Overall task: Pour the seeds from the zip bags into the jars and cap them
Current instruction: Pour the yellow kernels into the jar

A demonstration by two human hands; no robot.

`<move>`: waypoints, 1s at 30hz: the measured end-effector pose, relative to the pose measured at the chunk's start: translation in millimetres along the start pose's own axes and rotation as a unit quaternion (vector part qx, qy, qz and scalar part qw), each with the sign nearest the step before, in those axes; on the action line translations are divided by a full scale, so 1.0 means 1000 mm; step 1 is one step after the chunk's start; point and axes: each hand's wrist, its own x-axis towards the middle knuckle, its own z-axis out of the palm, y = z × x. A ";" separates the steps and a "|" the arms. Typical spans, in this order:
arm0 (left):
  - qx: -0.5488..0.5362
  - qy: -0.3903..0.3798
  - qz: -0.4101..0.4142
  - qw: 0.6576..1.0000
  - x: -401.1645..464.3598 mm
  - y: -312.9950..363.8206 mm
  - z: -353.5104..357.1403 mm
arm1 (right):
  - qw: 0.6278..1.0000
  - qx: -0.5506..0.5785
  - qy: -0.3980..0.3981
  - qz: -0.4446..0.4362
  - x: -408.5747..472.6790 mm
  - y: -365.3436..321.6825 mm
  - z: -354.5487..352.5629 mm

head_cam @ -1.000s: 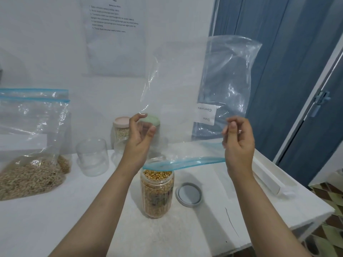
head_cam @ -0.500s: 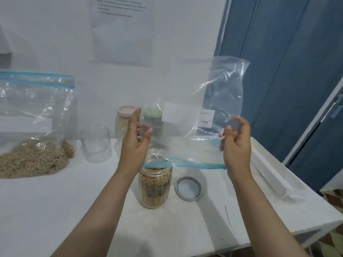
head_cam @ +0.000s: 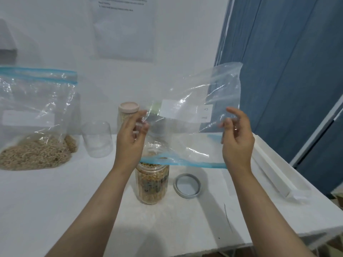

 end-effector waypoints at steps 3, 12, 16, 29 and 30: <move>-0.043 -0.024 -0.060 0.997 0.010 -0.001 -0.003 | 0.997 -0.016 -0.026 0.070 0.014 0.007 -0.001; -0.214 -0.167 -0.229 0.935 0.071 0.003 -0.008 | 0.880 0.172 -0.036 0.442 0.058 0.013 -0.003; -0.111 -0.201 -0.159 0.960 0.085 -0.003 -0.014 | 0.775 0.376 -0.050 0.505 0.051 0.013 -0.005; -0.064 -0.005 -0.089 0.994 0.109 0.008 0.024 | 0.992 -0.103 0.078 0.009 0.050 0.020 -0.014; -0.074 -0.003 -0.086 0.994 0.109 0.014 0.030 | 0.990 -0.107 0.090 0.009 0.056 0.019 -0.016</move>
